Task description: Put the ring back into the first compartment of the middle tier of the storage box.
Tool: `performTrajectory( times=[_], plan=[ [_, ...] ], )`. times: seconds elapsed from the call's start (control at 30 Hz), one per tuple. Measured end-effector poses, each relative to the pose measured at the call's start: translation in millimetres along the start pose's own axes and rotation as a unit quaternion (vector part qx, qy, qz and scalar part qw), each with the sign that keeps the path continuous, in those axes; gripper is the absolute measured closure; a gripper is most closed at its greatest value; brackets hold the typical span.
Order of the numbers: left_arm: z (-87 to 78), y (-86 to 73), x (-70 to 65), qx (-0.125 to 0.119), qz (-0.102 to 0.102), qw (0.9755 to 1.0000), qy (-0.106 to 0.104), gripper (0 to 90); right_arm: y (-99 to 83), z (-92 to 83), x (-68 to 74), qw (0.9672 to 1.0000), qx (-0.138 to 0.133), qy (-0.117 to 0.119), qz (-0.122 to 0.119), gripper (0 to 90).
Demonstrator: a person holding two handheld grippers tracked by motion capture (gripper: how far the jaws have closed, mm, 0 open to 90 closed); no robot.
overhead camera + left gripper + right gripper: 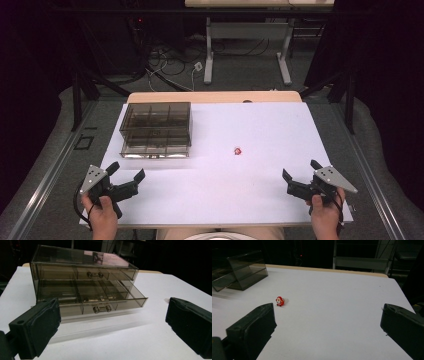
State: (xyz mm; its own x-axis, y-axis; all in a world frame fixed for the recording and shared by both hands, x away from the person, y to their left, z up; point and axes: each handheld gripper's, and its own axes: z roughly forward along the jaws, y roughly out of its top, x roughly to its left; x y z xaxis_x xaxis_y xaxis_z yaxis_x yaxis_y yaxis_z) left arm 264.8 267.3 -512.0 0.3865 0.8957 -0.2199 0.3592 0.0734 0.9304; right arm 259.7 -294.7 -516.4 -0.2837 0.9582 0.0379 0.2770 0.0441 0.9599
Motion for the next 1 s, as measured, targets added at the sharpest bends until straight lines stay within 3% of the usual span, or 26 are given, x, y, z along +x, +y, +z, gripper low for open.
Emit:
performTrajectory(
  times=[0.07,0.13,0.33,0.37,0.47,0.63,0.9,1.0],
  plan=[
    [3.0,-0.3,1.4,0.011,-0.015,0.9998,-0.007,0.0,-2.6,1.7,-1.1,1.0000,0.000,-0.001,0.002,0.0],
    [5.5,-0.1,1.0,0.015,-0.015,0.9998,-0.004,0.0,-3.6,2.8,-1.7,1.0000,0.005,-0.003,0.004,0.0],
    [9.0,0.6,-3.4,0.021,-0.008,0.9997,0.010,0.0,-7.2,9.8,-3.0,0.9994,0.025,-0.014,0.016,0.0],
    [11.4,0.3,-6.1,0.028,-0.001,0.9994,0.021,0.0,-7.3,10.2,-3.6,0.9994,0.025,-0.011,0.022,0.0],
    [15.4,-0.5,-9.8,0.048,0.005,0.9984,0.029,0.0,-6.8,9.8,-5.5,0.9991,0.024,-0.015,0.032,0.0],
    [19.9,0.6,-15.7,0.048,0.013,0.9979,0.041,0.0,-9.1,11.1,-7.2,0.9988,0.024,-0.028,0.033,0.0],
    [22.2,0.6,-22.5,0.043,0.008,0.9989,0.020,0.0,-10.2,8.9,-6.2,0.9987,0.019,-0.038,0.029,0.0],
    [19.9,1.7,-25.0,0.034,0.003,0.9993,0.012,0.1,-10.7,8.9,-5.5,0.9986,0.030,-0.040,0.014,0.0]
  ],
)
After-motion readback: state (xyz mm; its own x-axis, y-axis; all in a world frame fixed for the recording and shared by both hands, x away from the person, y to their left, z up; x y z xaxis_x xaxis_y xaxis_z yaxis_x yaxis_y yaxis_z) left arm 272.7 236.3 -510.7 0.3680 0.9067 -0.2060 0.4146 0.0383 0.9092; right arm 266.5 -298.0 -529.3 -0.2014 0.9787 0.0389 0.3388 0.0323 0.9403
